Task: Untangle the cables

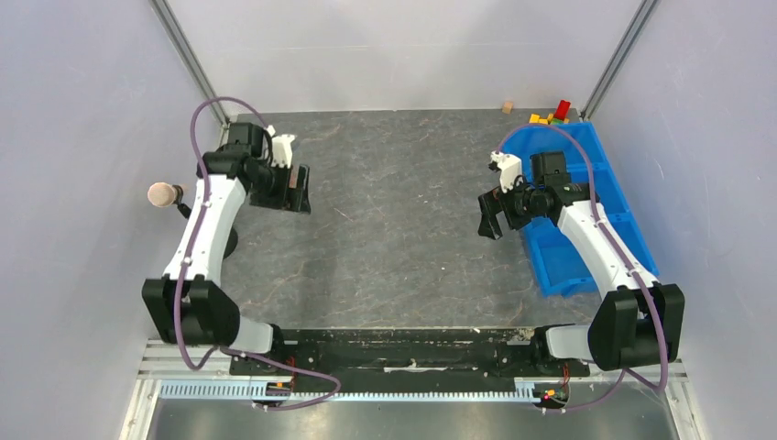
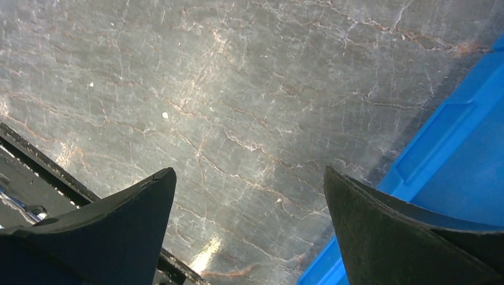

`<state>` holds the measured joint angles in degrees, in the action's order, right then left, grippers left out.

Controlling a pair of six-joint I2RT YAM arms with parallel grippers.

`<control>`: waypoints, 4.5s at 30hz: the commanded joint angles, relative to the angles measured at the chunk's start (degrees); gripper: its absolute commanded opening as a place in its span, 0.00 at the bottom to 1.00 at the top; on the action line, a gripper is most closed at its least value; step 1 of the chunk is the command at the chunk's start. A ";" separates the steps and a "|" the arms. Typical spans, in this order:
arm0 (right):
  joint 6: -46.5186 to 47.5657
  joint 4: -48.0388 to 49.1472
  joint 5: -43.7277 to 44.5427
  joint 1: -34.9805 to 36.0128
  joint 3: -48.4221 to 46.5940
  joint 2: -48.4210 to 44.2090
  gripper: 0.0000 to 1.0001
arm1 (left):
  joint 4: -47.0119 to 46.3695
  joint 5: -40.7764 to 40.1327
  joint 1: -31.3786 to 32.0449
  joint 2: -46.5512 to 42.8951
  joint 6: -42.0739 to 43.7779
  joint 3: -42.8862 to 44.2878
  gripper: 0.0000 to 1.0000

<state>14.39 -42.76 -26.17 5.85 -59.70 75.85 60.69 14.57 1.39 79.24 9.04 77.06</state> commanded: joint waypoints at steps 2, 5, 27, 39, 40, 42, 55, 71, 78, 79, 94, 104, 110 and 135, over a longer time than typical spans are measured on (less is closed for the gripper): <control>-2.98 5.22 -0.82 0.37 -2.29 -0.75 0.98 | 1.77 0.99 0.36 11.72 2.28 18.13 0.90; -3.66 6.25 -0.37 0.37 -3.36 0.07 0.98 | 4.06 -1.37 0.37 20.86 2.23 32.23 0.90; -4.67 7.06 -1.66 1.00 -1.92 0.73 0.98 | -0.02 -8.09 -7.70 47.50 -2.14 41.43 0.73; -5.70 7.17 -5.72 1.15 -5.10 2.74 0.98 | -2.17 5.30 -6.03 46.30 1.24 35.70 0.09; -5.84 7.17 -6.62 1.19 -5.55 2.89 0.98 | -2.57 6.42 -4.99 43.26 2.53 33.35 0.04; -6.57 7.30 -8.56 1.21 -6.61 3.90 0.98 | -4.49 8.15 -2.24 36.69 5.95 26.29 0.02; -11.82 12.06 -18.75 2.72 -5.02 5.16 0.98 | 1.04 31.29 10.88 12.02 21.41 7.62 0.02; -38.46 37.03 -31.24 17.00 1.43 8.32 0.98 | -26.70 33.51 31.72 -1.68 8.51 -6.38 0.02; -48.89 51.76 -33.64 19.11 3.27 8.36 0.99 | -30.27 32.39 33.51 -0.80 6.84 -6.78 0.02; -51.98 55.76 -33.77 19.15 4.20 7.87 0.95 | -30.26 32.24 33.50 -0.92 7.06 -7.10 0.02; -71.25 80.08 -36.89 18.76 9.98 6.88 0.00 | -28.12 32.92 30.76 -3.83 9.66 -9.19 0.02; -41.92 48.16 -24.71 13.10 3.41 2.04 0.00 | 0.60 36.81 8.55 1.67 23.36 -1.40 0.80; -36.33 44.91 -26.17 16.95 1.15 3.14 0.00 | -21.82 41.51 11.91 -0.97 1.14 -3.98 0.82; -22.38 29.30 -16.20 9.58 -2.00 3.20 0.00 | -28.96 36.87 8.55 -6.52 -0.56 -14.47 0.02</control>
<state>-11.38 -10.04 -46.39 19.09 -60.55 79.68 24.77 51.94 13.69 75.94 2.07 63.55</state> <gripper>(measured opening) 0.010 0.053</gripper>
